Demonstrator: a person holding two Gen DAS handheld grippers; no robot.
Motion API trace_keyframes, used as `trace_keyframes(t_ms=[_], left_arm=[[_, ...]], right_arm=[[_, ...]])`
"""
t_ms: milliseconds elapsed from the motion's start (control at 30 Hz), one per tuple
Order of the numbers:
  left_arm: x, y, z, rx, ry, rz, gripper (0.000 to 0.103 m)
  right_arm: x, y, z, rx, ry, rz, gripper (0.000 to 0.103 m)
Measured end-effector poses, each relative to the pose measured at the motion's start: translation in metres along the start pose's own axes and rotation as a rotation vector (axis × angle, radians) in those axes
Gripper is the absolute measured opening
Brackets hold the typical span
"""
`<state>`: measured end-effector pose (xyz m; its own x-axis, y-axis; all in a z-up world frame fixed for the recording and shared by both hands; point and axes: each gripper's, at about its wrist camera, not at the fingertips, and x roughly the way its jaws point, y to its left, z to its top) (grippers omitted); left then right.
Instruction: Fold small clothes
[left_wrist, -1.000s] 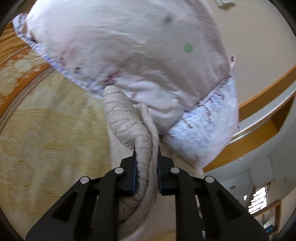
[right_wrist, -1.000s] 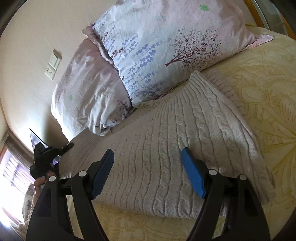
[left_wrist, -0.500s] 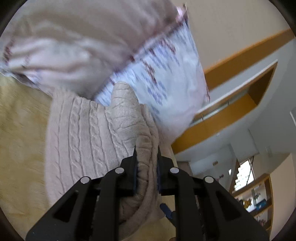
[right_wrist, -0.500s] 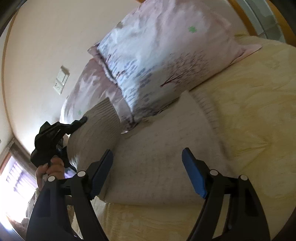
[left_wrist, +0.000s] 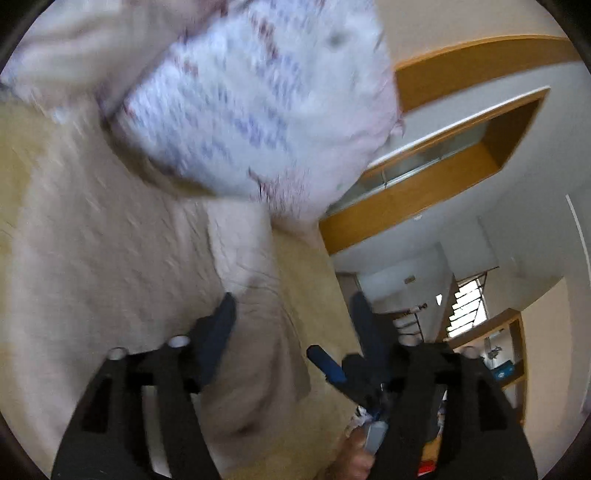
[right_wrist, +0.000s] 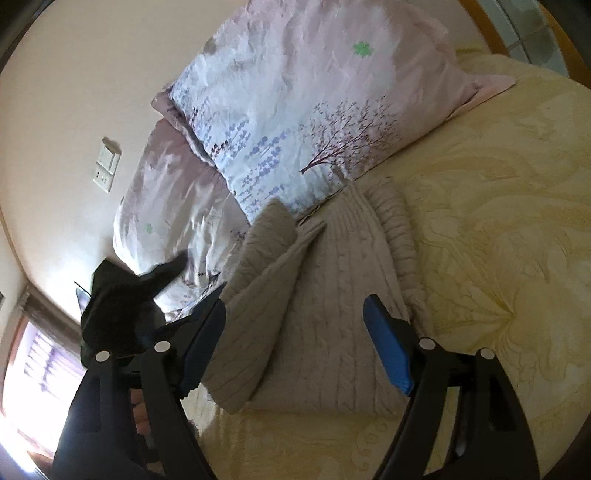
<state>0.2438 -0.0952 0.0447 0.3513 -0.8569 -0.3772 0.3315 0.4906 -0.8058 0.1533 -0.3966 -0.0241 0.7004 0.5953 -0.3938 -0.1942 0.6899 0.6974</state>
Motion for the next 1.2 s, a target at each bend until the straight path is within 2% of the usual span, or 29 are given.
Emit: trace_keyframes(t_ms=[67,133,200,300,400,500,533,567,600,800,833,867,900,967,1067,1200], left_arm=[[-0.031,0.007,0.003,0.017,-0.09,0.083,0.077],[-0.053,0.019,0.004,0.021,-0.161,0.2,0.078],[-0.066,0.031,0.002,0.014,-0.182,0.279,0.078],[-0.07,0.054,0.0,-0.023,-0.163,0.365,0.078],[-0.061,0.066,0.0,-0.045,-0.125,0.364,0.078],[-0.055,0.072,0.0,-0.045,-0.09,0.349,0.078],[-0.049,0.074,0.0,-0.049,-0.072,0.335,0.078],[-0.047,0.075,-0.004,-0.052,-0.053,0.321,0.078],[-0.046,0.078,-0.006,-0.058,-0.036,0.312,0.078],[-0.038,0.08,-0.01,-0.055,-0.004,0.288,0.079],[-0.038,0.08,-0.01,-0.055,-0.003,0.287,0.079],[-0.038,0.08,-0.009,-0.056,-0.003,0.285,0.079],[-0.038,0.081,-0.009,-0.059,-0.003,0.281,0.079],[-0.038,0.082,-0.008,-0.073,-0.005,0.275,0.079],[-0.042,0.084,-0.007,-0.087,-0.012,0.269,0.079],[-0.043,0.084,-0.008,-0.085,-0.01,0.268,0.08]], right_arm=[[0.008,-0.001,0.008,0.03,0.052,0.022,0.079],[0.019,-0.004,0.015,0.089,0.115,0.065,0.079],[0.029,-0.004,0.019,0.118,0.151,0.082,0.079],[0.048,-0.002,0.023,0.105,0.194,0.014,0.079],[0.064,-0.003,0.019,0.117,0.251,-0.012,0.077],[0.075,0.004,0.018,0.062,0.272,-0.056,0.071],[0.078,0.006,0.019,0.057,0.275,-0.048,0.063],[0.08,0.006,0.02,0.067,0.275,-0.039,0.048],[0.083,0.004,0.021,0.092,0.274,-0.027,0.042],[0.106,-0.006,0.032,0.166,0.25,-0.001,0.041],[0.108,-0.008,0.035,0.178,0.239,-0.003,0.036],[0.109,-0.007,0.037,0.169,0.223,-0.021,0.026],[0.108,-0.003,0.039,0.139,0.203,-0.039,0.022],[0.101,0.028,0.037,-0.064,0.14,-0.122,0.018],[0.089,0.079,0.018,-0.391,0.046,-0.225,0.017],[0.069,0.121,0.0,-0.682,-0.078,-0.327,0.016]])
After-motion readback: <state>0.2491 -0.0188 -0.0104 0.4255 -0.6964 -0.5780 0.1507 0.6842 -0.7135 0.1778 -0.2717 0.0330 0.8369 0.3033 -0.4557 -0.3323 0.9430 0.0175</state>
